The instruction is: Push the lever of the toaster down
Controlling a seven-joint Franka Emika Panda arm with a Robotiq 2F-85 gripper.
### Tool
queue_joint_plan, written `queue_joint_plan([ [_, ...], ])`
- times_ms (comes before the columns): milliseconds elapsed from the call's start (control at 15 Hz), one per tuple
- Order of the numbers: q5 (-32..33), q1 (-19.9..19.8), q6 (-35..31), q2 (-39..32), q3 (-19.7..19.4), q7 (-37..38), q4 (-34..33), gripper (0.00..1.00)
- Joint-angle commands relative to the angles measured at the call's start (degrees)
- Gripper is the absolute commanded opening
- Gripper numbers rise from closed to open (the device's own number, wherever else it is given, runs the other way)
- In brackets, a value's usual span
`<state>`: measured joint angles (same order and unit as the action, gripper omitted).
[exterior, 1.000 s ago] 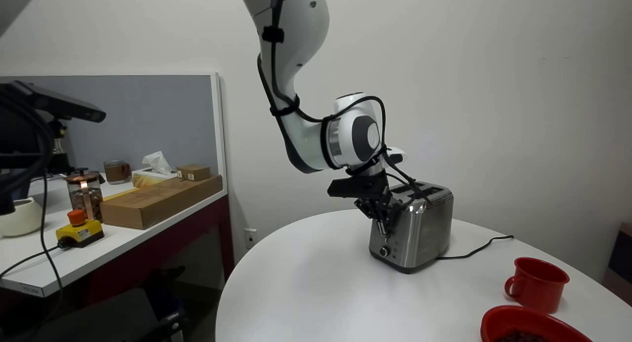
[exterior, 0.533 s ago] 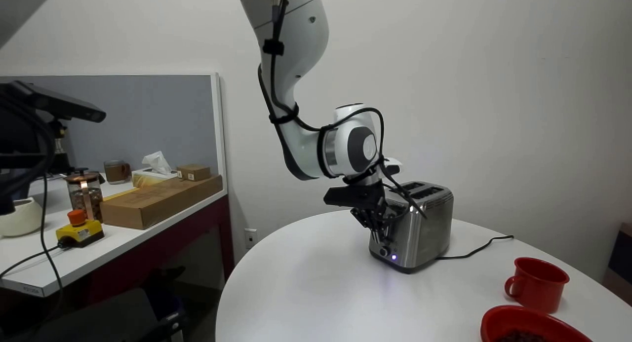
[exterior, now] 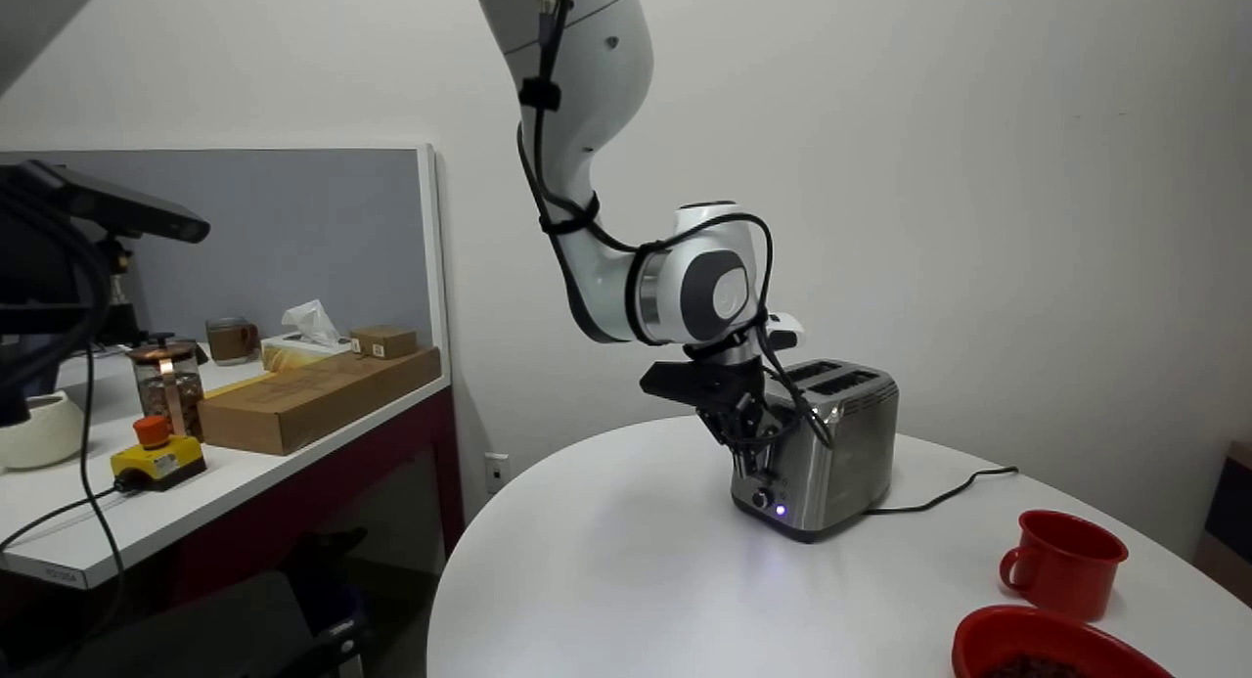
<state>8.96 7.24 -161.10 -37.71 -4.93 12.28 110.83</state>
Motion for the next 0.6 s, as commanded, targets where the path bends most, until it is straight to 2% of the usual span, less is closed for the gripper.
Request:
queue_joint_plan([
  [0, -10.46, -5.8, 6.37, 2.96, 8.17, -3.04, -0.78, 0.33],
  [267, -23.2, -11.72, 14.34, 9.94, 16.59, -8.47, 2.92, 0.63],
  [467, -27.0, -11.94, 21.33, 16.95, 16.75, -11.75, 6.74, 0.84],
  [533, -24.69, -10.73, 24.53, 20.24, 14.98, -11.83, 8.63, 0.91],
])
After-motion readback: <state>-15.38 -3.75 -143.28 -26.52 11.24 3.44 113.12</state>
